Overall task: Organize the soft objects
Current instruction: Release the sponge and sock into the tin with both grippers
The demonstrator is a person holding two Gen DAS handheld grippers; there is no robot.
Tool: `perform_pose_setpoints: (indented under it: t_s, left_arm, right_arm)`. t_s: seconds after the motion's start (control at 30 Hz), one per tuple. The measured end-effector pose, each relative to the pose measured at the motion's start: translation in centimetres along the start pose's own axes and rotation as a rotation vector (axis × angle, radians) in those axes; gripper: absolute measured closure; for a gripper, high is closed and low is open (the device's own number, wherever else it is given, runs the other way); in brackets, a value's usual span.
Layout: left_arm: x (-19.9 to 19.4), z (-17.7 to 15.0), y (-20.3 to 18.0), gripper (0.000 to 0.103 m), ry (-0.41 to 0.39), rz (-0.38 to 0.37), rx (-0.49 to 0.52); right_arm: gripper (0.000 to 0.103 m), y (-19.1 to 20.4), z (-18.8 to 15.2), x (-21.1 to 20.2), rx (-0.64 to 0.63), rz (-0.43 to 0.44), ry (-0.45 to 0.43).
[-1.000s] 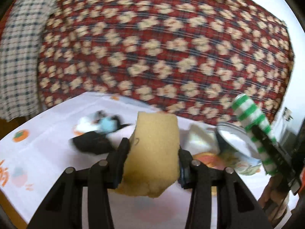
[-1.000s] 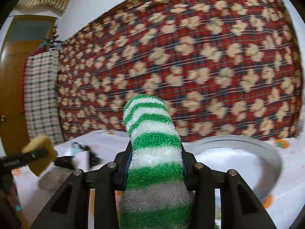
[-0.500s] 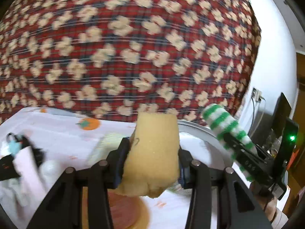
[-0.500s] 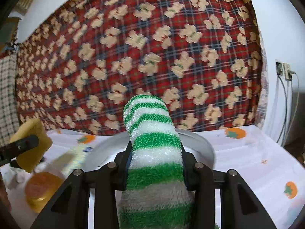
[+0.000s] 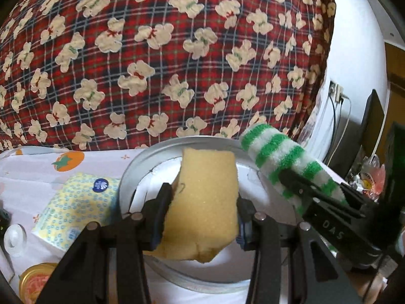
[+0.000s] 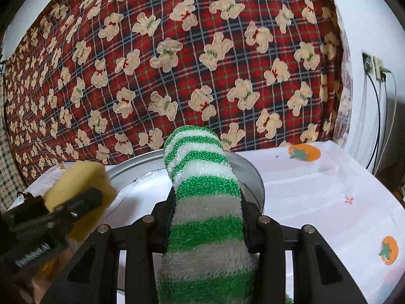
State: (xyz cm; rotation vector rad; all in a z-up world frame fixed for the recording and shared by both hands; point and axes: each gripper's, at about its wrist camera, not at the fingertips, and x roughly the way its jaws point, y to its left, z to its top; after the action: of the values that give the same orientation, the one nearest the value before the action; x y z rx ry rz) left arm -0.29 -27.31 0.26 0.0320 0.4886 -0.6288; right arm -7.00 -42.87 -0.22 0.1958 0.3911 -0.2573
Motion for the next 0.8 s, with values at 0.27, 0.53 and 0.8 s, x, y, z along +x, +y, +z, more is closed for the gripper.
perform_pose_setpoints:
  t_s: [0.27,0.53,0.8]
  left_arm:
    - [0.0,-0.8,-0.2,0.003,-0.034,0.08,0.028]
    - [-1.8,-0.5,0.2,0.001,-0.099,0.114,0.03]
    - [-2.7,-1.2,0.3,0.0,-0.132,0.158,0.056]
  right_arm:
    - [0.021,-0.2,0.1,-0.9,0.035,0.005,-0.057]
    - [0.018,-0.7,0.4,-2.6,0.064,-0.032,-0.156]
    - [0.018,-0.2,0.0,-3.5,0.038,-0.061,-0.22]
